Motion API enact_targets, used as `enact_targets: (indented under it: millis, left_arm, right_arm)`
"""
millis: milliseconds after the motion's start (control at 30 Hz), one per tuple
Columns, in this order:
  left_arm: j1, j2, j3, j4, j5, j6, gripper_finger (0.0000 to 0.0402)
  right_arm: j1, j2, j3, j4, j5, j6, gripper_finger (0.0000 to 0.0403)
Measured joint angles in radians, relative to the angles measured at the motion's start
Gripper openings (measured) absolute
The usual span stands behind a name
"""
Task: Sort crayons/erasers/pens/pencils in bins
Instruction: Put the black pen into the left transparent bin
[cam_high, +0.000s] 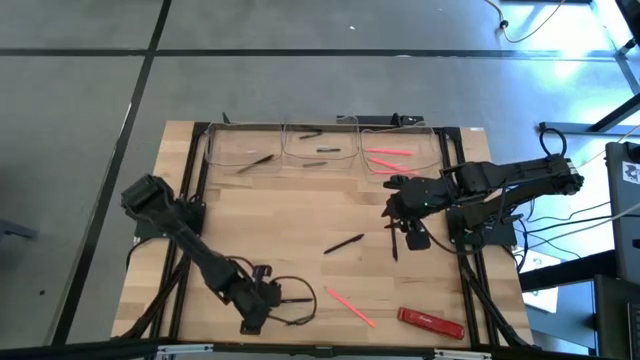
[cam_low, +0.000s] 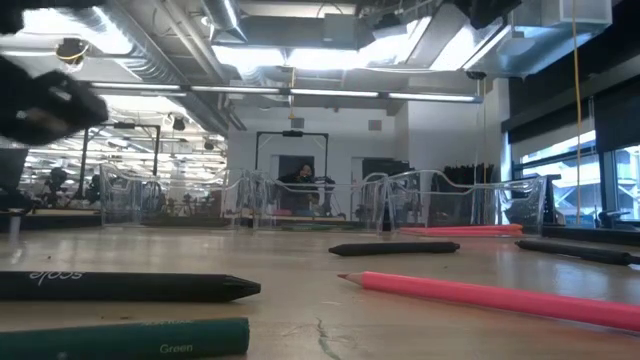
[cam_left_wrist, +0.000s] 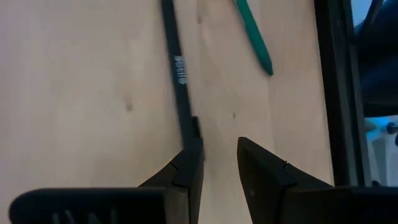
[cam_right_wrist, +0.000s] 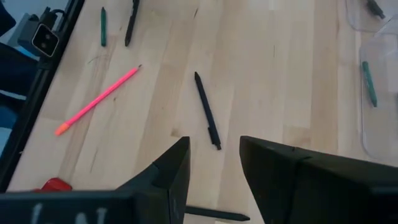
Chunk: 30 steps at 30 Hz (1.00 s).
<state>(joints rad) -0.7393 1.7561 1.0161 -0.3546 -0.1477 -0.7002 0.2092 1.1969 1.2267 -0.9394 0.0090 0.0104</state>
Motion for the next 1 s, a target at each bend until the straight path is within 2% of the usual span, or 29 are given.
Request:
enact_targets:
  millis: [167,700,1000]
  left_arm:
    - [-0.010,0.040,0.000,0.010,-0.009,-0.005,0.0090]
    - [-0.007,0.003,0.002,-0.032,-0.107,0.003,0.0090]
    - [0.006,0.005,0.000,-0.062,-0.123,0.109,0.0090]
  right_arm:
    - [0.000,0.000,0.000,0.000,0.000,0.011,0.0142]
    - [0.000,0.000,0.000,-0.001,0.000,0.008,0.0142]
    - [0.000,0.000,0.000,-0.001,-0.001,0.011,0.0142]
